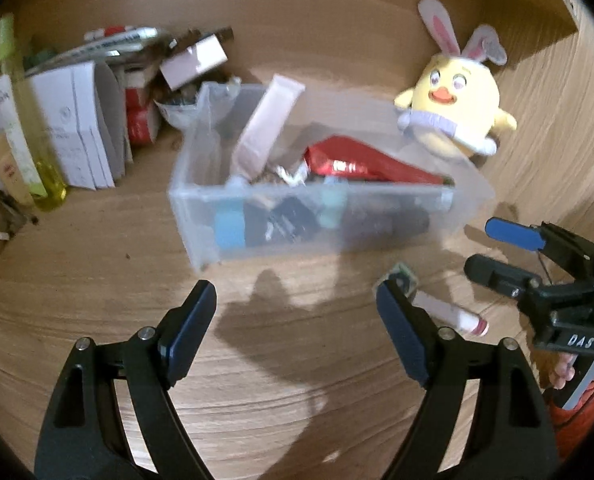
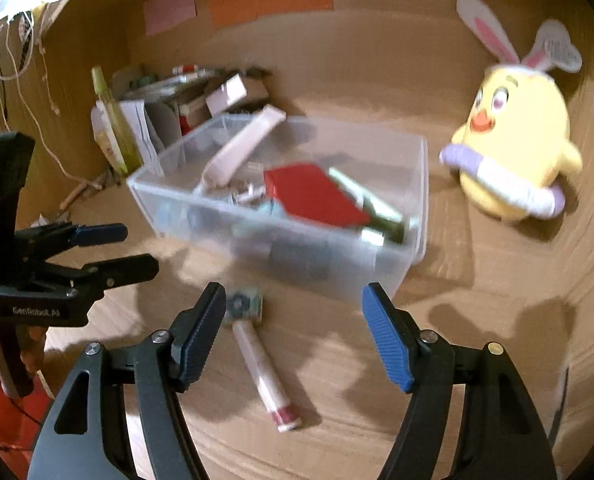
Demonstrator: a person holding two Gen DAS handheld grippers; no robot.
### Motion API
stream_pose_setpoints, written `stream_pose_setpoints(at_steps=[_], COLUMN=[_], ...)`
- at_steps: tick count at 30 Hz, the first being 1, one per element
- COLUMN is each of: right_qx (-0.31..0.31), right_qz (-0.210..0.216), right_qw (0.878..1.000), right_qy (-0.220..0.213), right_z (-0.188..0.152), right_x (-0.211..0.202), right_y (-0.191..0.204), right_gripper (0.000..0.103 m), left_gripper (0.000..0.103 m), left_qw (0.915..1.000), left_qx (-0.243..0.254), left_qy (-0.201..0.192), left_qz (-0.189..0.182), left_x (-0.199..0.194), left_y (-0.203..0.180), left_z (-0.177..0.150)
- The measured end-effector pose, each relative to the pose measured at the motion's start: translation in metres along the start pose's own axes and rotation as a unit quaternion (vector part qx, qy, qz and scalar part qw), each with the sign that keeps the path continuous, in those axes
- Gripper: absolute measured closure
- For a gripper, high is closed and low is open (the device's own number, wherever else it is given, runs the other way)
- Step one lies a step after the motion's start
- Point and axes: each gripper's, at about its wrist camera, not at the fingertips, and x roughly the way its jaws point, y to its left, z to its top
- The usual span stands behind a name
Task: Organize objects
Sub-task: 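Move both grippers back toward the green badge and pink-capped tube, then grasp the pink-capped tube with the right gripper while the left gripper grasps the green badge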
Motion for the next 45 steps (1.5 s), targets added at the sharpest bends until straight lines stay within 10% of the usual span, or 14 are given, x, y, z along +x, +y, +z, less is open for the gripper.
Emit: stream_pose_setpoints(at_steps=[13,20,25,37,45], right_qx=[-0.022,-0.039,-0.009,0.025,0.037], right_qz=[0.013,0.008,0.004,0.022,0.039], right_qw=[0.998,0.997,0.999,0.999,0.999], right_qy=[0.054,0.058,0.041,0.015,0.012], right_z=[-0.028,-0.033,-0.032,-0.028,-0.026], right_x=[0.025,0.026,0.018,0.005,0.009], right_y=[0.008,0.014,0.002,-0.013,-0.013], right_gripper=[0.058,0.089,0.089,0.089,0.089], left_gripper=[0.020,0.020,0.021,0.079,0.079], left_qw=[0.9984,0.9974,0.9970,0.9941,0.9967], left_qx=[0.034,0.043,0.056,0.091,0.054], left_qy=[0.045,0.055,0.048,0.044,0.044], left_qz=[-0.006,-0.020,-0.023,-0.039,-0.042], left_x=[0.026,0.037,0.042,0.060,0.053], left_y=[-0.021,-0.035,-0.048,-0.075,-0.061], left_z=[-0.011,-0.007,-0.002,0.006,0.000])
